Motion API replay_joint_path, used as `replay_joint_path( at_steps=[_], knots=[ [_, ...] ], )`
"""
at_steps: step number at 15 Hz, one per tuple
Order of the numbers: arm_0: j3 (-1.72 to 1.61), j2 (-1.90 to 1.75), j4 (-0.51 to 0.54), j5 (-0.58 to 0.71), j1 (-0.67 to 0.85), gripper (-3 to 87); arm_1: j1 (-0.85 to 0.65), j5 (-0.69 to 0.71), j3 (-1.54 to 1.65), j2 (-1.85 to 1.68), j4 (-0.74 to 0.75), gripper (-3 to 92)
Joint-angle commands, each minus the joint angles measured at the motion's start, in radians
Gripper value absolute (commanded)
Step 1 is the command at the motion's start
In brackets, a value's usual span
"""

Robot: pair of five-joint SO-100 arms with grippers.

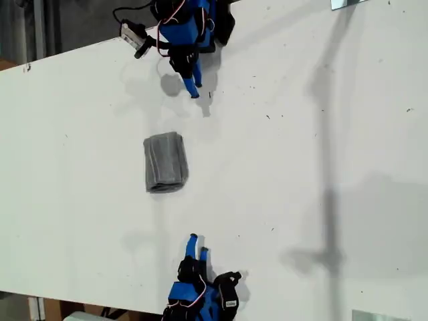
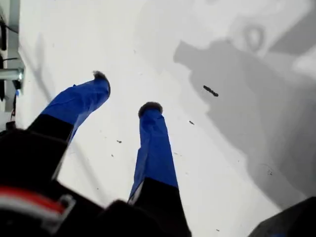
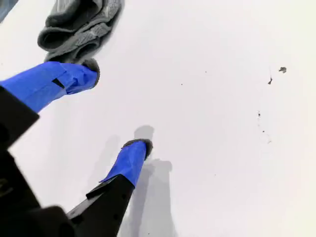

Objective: Grasp corners of a square towel and fold twice.

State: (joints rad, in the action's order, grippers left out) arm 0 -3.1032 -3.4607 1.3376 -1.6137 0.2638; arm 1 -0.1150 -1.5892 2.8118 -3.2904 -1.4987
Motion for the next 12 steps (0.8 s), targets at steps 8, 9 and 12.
replay_joint_path(
  at_steps=[8, 9, 12],
  knots=[
    [-0.015, -0.006, -0.031, 0.552, 0.005, 20.8, 0.005, 0.002, -0.012, -0.005, -0.012, 18.0],
    [-0.015, -0.006, -0.031, 0.552, 0.005, 20.3, 0.005, 0.002, -0.012, -0.005, -0.012, 18.0],
    [-0.015, -0.006, -0.031, 0.552, 0.005, 19.0, 0.005, 0.002, -0.012, -0.005, -0.012, 18.0]
  ],
)
